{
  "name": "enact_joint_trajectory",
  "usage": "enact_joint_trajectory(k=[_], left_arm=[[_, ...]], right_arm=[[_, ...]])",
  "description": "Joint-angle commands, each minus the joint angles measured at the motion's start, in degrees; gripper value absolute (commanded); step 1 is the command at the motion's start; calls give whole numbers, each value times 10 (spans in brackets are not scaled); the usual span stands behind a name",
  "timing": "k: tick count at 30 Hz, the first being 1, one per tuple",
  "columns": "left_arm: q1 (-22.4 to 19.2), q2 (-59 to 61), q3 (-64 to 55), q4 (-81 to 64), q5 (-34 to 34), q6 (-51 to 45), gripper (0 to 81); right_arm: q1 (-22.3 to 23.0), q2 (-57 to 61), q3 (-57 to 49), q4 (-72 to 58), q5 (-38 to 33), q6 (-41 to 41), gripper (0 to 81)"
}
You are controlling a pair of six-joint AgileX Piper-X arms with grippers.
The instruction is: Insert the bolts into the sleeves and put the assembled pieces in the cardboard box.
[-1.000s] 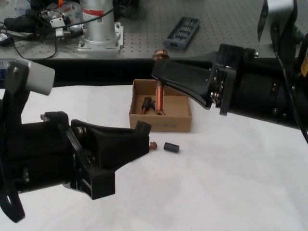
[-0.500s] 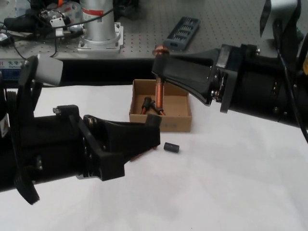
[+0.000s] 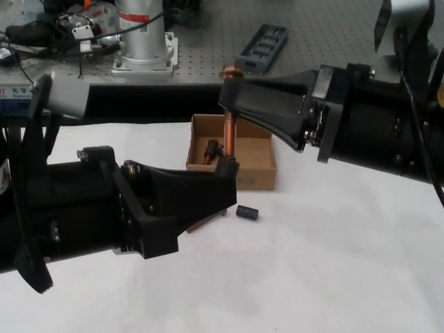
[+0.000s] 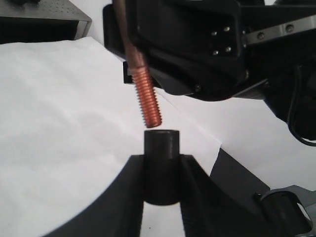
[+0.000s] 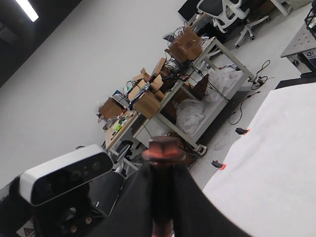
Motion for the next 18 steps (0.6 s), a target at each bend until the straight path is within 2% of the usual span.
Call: enact_joint_trajectory(k=[1,18], left_arm=[[1,-1,-3,-21,8,-6,6],[1,-1,-3,-62,-10,-6,6]], right_arm=[[0,-1,-10,-14,-5,-5,19],[0,-1,-10,-63,0,-5,19]])
